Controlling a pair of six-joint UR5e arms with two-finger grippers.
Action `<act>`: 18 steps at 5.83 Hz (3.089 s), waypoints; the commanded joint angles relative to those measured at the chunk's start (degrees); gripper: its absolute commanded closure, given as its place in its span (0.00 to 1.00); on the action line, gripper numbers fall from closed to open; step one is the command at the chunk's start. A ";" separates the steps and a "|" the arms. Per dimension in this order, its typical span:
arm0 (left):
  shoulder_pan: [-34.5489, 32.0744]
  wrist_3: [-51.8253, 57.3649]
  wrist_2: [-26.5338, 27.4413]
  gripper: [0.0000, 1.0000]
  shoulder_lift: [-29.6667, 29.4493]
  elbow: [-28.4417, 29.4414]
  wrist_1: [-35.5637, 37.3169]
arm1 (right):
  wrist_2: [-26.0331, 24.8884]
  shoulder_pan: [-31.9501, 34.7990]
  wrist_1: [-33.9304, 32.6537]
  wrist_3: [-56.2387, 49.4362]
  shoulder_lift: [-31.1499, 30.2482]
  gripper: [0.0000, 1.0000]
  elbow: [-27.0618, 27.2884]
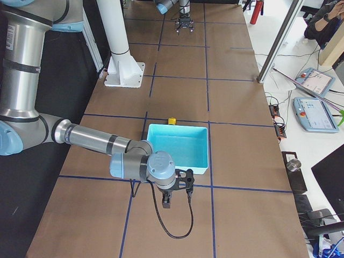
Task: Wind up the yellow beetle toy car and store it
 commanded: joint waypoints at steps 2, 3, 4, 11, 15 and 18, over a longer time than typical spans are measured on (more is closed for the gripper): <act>-23.36 -0.94 -5.86 0.00 6.32 3.36 7.23 | -0.56 -0.09 7.49 -0.04 1.17 0.00 -2.35; -30.14 -1.20 -11.00 0.00 6.33 5.48 11.34 | -4.83 -0.09 18.35 -0.04 1.26 0.00 -7.41; -34.39 -6.60 -15.40 0.00 6.33 5.85 16.78 | -6.18 -0.09 20.12 0.48 1.27 0.00 -11.47; -36.10 -25.91 -19.41 0.00 8.07 5.41 19.12 | 4.62 -2.53 -15.59 1.97 15.22 0.00 4.90; -37.58 -25.55 -19.40 0.00 8.26 7.70 19.12 | 0.05 -20.61 -15.73 14.37 19.60 0.00 19.42; -37.86 -25.73 -19.58 0.00 8.26 8.92 19.29 | 0.23 -31.71 -9.62 14.11 23.59 0.00 22.42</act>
